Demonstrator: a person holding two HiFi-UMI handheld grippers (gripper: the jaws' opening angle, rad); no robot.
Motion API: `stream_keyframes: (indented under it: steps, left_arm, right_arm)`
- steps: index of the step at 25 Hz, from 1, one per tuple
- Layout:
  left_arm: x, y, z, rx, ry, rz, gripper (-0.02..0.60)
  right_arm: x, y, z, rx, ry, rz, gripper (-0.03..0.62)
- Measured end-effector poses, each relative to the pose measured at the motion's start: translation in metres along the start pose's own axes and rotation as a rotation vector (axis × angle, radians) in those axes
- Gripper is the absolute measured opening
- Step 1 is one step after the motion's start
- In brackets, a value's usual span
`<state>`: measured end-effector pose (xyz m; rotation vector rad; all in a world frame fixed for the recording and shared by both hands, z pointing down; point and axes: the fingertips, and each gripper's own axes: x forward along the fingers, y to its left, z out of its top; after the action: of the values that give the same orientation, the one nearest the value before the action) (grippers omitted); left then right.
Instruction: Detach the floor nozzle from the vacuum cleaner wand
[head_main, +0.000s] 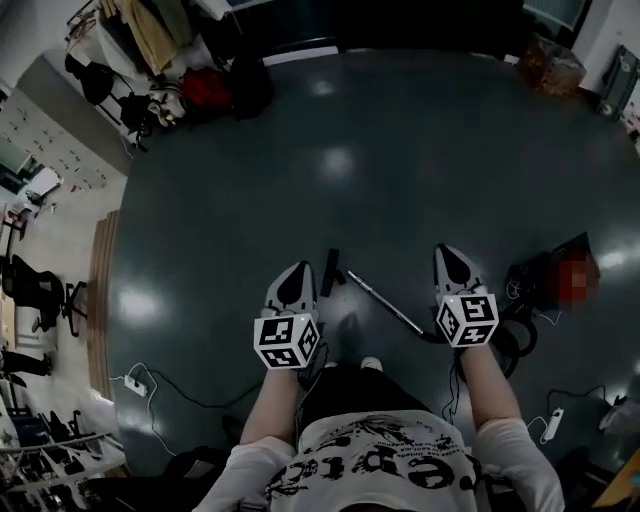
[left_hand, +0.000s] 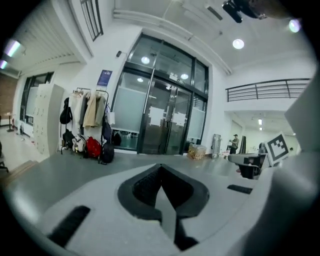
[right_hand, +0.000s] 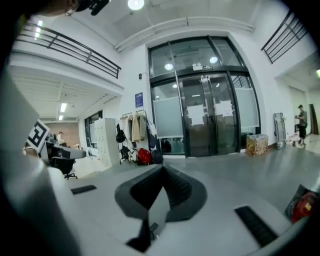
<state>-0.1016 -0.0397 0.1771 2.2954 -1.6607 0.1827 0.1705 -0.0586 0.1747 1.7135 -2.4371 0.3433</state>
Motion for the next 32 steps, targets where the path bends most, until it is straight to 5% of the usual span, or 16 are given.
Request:
stream_keyframes:
  steps: [7, 19, 26, 32]
  left_arm:
    - [-0.117, -0.054, 0.035, 0.071, -0.068, -0.004, 0.003]
    - [-0.307, -0.09, 0.003, -0.069, -0.127, -0.118, 0.003]
    - [-0.357, -0.083, -0.013, -0.14, -0.157, -0.116, 0.003]
    - [-0.375, -0.082, -0.016, -0.095, -0.17, -0.101, 0.003]
  right_arm:
    - [-0.116, 0.044, 0.044, 0.062, -0.136, 0.061, 0.002]
    - [-0.271, 0.165, 0.005, -0.013, -0.128, 0.083, 0.002]
    - [-0.316, 0.205, -0.002, -0.122, -0.154, 0.066, 0.002]
    - [-0.326, 0.217, 0.004, -0.175, -0.18, 0.066, 0.002]
